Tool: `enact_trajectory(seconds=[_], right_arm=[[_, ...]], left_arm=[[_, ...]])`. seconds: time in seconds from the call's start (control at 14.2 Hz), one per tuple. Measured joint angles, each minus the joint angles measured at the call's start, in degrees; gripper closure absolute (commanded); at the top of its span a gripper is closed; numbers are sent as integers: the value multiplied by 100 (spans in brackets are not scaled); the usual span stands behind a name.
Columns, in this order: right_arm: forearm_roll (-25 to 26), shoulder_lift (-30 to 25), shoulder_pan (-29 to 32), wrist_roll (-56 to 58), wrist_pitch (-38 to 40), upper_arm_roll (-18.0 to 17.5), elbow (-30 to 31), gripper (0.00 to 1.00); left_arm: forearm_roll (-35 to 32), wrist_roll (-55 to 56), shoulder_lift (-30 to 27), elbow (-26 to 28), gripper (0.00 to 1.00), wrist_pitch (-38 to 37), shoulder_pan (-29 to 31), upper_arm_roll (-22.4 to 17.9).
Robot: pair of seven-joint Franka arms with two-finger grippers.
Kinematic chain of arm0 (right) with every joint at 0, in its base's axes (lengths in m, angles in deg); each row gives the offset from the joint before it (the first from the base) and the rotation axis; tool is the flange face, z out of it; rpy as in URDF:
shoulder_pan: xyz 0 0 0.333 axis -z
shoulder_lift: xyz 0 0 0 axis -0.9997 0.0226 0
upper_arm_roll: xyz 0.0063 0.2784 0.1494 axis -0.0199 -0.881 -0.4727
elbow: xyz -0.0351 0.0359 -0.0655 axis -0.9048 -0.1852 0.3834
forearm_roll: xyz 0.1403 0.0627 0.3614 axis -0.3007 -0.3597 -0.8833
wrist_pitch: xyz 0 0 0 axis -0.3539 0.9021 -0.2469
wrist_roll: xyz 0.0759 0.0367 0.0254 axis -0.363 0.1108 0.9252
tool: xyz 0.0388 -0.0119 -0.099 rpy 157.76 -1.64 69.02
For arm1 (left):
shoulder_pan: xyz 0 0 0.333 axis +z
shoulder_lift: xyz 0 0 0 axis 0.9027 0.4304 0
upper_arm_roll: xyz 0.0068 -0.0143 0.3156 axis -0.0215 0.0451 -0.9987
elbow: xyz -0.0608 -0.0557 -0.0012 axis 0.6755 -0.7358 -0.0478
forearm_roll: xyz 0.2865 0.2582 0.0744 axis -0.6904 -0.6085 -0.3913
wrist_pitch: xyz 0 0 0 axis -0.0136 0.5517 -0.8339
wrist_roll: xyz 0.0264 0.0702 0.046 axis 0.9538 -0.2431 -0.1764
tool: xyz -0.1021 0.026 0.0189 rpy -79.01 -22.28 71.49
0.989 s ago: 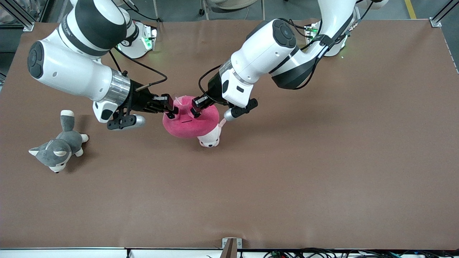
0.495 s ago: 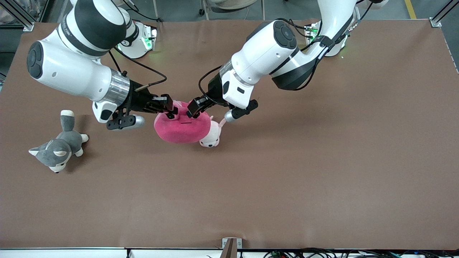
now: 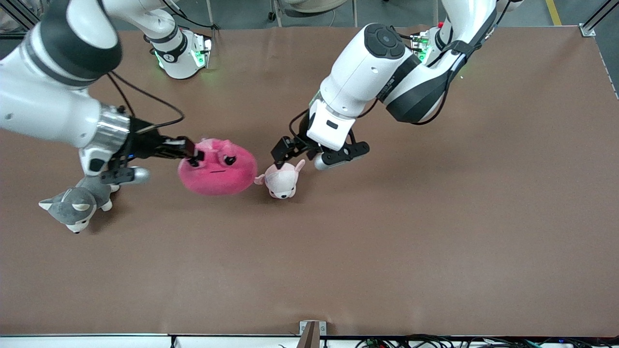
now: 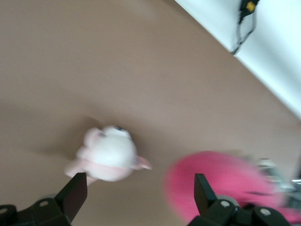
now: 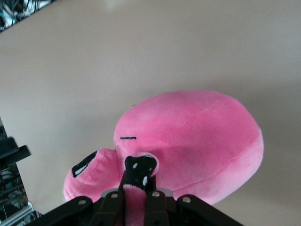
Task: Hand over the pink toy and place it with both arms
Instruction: 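Carry the pink toy beside the grey cat while the left gripper retracts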
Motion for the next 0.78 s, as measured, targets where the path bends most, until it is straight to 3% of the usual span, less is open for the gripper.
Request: enact_trajectory(seconds=[0.35, 0.78], right_arm=[[536, 335, 740, 786, 51, 11, 31, 100], [-2, 1031, 1637, 1926, 552, 11, 50, 100]], left_arm=[[-1324, -1222, -169, -30, 0, -1410, 749, -19], [-1555, -3078, -854, -64, 0, -2491, 1830, -21]])
